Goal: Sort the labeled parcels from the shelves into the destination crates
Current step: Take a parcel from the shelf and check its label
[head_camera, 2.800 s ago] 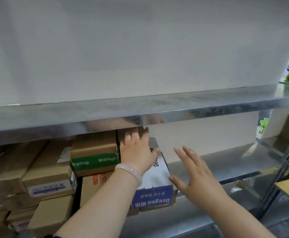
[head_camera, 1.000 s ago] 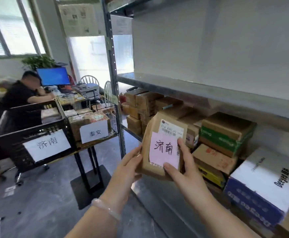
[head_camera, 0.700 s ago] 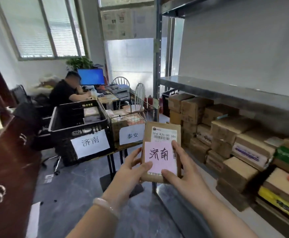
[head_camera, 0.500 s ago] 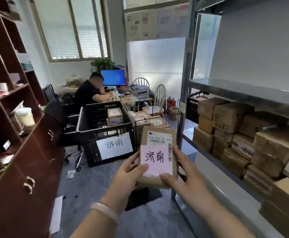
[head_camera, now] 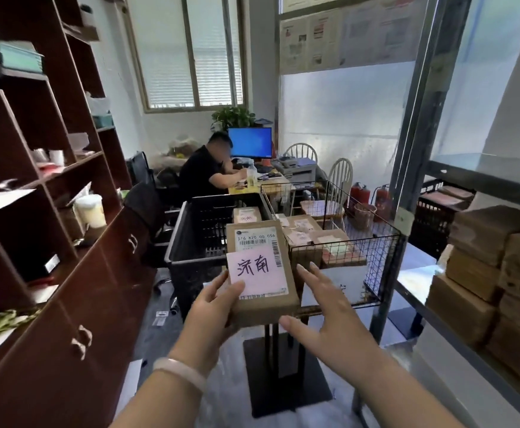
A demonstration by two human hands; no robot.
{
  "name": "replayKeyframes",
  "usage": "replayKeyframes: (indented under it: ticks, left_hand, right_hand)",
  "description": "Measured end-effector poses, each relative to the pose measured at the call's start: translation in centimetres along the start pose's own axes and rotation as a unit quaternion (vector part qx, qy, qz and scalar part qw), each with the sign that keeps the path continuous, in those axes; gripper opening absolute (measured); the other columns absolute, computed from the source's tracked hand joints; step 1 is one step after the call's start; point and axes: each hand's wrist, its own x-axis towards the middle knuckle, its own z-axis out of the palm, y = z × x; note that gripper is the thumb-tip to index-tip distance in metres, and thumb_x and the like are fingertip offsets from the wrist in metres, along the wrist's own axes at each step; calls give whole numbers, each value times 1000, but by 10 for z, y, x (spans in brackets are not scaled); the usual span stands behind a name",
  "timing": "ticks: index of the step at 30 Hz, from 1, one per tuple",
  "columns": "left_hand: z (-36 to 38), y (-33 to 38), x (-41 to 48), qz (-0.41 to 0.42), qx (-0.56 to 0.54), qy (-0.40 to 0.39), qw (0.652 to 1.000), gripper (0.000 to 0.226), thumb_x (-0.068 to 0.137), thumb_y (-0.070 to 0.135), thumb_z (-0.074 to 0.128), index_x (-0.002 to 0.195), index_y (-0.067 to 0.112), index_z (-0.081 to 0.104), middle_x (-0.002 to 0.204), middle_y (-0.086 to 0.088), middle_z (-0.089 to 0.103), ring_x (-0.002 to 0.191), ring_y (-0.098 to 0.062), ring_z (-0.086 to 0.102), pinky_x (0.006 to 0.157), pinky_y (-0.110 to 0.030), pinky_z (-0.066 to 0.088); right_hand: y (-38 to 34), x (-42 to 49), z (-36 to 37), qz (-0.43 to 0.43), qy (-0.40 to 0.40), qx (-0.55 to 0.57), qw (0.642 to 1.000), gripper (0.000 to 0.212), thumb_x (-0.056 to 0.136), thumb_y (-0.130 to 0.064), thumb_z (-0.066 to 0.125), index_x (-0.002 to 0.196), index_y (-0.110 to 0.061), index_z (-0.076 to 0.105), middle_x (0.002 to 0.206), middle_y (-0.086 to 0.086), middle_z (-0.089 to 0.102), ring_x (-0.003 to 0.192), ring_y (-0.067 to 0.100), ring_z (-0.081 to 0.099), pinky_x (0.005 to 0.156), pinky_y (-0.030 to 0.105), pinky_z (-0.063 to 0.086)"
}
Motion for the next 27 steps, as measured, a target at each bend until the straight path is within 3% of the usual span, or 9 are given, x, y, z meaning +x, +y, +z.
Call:
replayKeyframes:
  ticks: [4, 8, 14, 19, 23, 27]
  left_hand:
    - [19, 21, 73, 5, -4, 39, 999, 31, 86, 28, 74, 113, 39, 64, 103, 1, 76, 95, -22, 71, 60, -32, 59]
    - [37, 32, 135, 10, -7, 69, 998, 33, 84, 28, 76, 115, 37, 65, 104, -3, 75, 93, -27, 72, 79, -47, 61]
    - [48, 30, 200, -1, 28, 100, 995, 33, 85, 34, 74, 115, 41, 64, 104, 3, 74, 88, -21, 69, 59, -29, 56]
    - [38, 28, 248, -24, 44, 109, 993, 36, 87, 32, 72, 121, 38, 63, 108, -1, 74, 97, -26, 70, 62, -34, 58]
    - [30, 21, 291, -68, 69, 113, 989, 41, 90, 30, 69, 129, 34, 58, 110, -2, 72, 98, -26, 70, 70, -40, 60]
    - [27, 7, 334, -143, 130, 82, 978, 26, 95, 30, 60, 120, 34, 53, 102, -3, 70, 87, -22, 68, 52, -27, 55]
  right_hand:
    - [27, 75, -19, -20, 14, -9, 1000, 84, 65, -86, 49, 136, -72, 6, 152, -40, 2, 142, -9, 2, 113, 31, 17]
    - [60, 137, -35, -24, 8, 1, 1000, 81, 68, -85, 50, 136, -73, 7, 153, -38, 6, 144, -5, 4, 114, 36, 20]
    - [91, 197, -31, -16, -11, 5, 1000, 78, 68, -85, 45, 133, -76, 3, 155, -33, 7, 146, 4, 7, 114, 44, 22]
    - [107, 230, -19, -14, -42, -7, 999, 79, 72, -80, 47, 138, -71, 4, 154, -34, 4, 138, -5, 7, 112, 39, 21]
    - [124, 251, -12, 12, -46, 3, 999, 72, 79, -73, 51, 137, -72, 9, 155, -34, 7, 143, -3, 5, 114, 39, 18]
    - [133, 276, -4, 45, -19, -23, 999, 68, 84, -69, 51, 141, -65, 13, 157, -27, 11, 144, -1, 7, 114, 37, 15]
